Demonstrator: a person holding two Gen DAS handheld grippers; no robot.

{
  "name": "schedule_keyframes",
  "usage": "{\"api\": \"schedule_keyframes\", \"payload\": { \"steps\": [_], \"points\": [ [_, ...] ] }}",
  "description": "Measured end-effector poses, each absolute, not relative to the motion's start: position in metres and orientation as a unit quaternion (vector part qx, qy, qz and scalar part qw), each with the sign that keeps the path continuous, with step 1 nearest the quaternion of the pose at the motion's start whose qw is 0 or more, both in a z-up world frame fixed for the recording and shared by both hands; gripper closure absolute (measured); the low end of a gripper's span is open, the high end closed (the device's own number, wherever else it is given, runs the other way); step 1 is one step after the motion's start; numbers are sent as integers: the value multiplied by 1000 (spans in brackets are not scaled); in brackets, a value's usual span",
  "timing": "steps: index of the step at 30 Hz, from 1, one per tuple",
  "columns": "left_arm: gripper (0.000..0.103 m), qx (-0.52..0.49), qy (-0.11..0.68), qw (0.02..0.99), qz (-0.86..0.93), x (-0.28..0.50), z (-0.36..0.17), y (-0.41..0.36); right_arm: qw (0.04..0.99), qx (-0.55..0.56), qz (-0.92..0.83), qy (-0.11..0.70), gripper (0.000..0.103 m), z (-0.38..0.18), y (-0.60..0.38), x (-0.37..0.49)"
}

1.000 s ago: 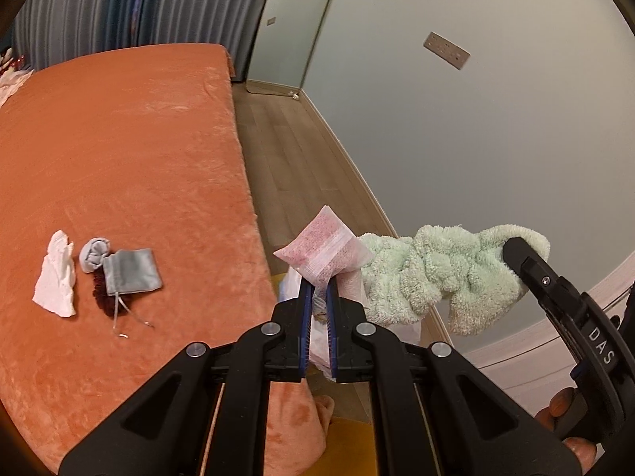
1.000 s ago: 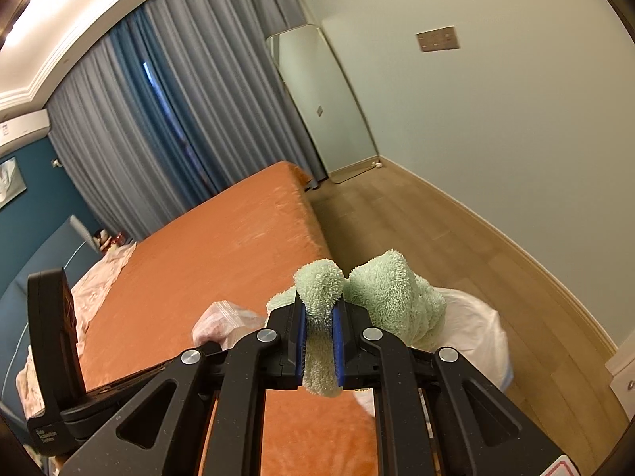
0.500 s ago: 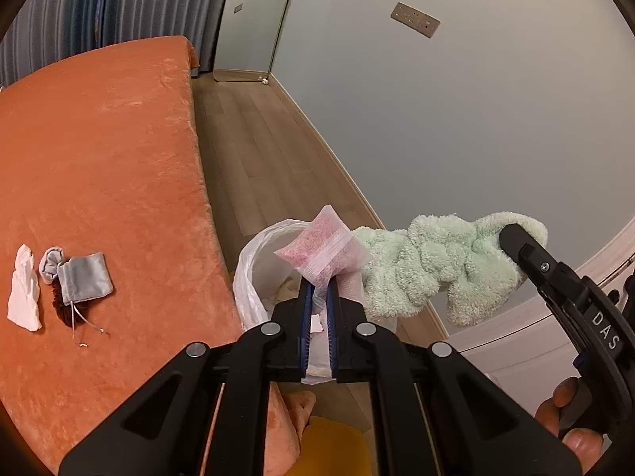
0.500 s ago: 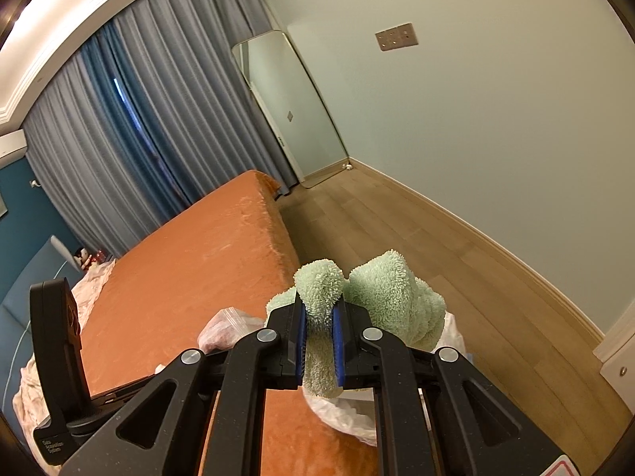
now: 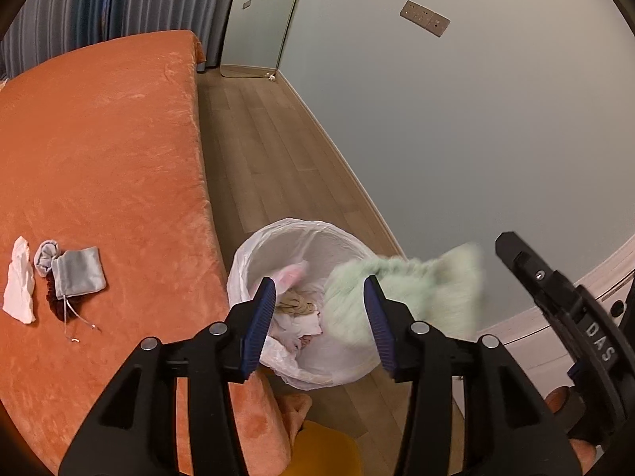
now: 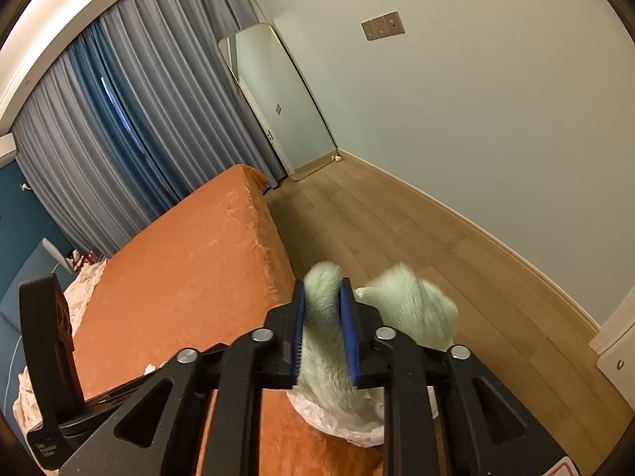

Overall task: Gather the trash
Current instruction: 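Open the left tool over the wastebasket while the right tool releases the green scrunchie into it, then move both open tools back over the remaining items on the bed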

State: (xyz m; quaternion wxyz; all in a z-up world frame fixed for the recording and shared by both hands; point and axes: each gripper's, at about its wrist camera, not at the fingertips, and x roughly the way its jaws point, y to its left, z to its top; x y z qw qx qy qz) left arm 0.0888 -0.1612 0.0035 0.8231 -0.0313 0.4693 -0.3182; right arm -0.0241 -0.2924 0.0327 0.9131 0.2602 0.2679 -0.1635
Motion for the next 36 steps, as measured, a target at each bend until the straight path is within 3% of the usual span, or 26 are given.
{"api": "schedule_keyframes", "payload": {
  "steps": [2,6,36],
  "points": [
    [59,-28,468,827,-310,90,2,-158,915,253,-167,265,69,35,-289,-24],
    [59,-31,467,830,-305,91,2,-150,918,246,-163,265,65,36,-283,-23],
    [59,-72,455,848,-263,101,13,-72,927,204,-118,293,53,42,-231,0]
  ]
}}
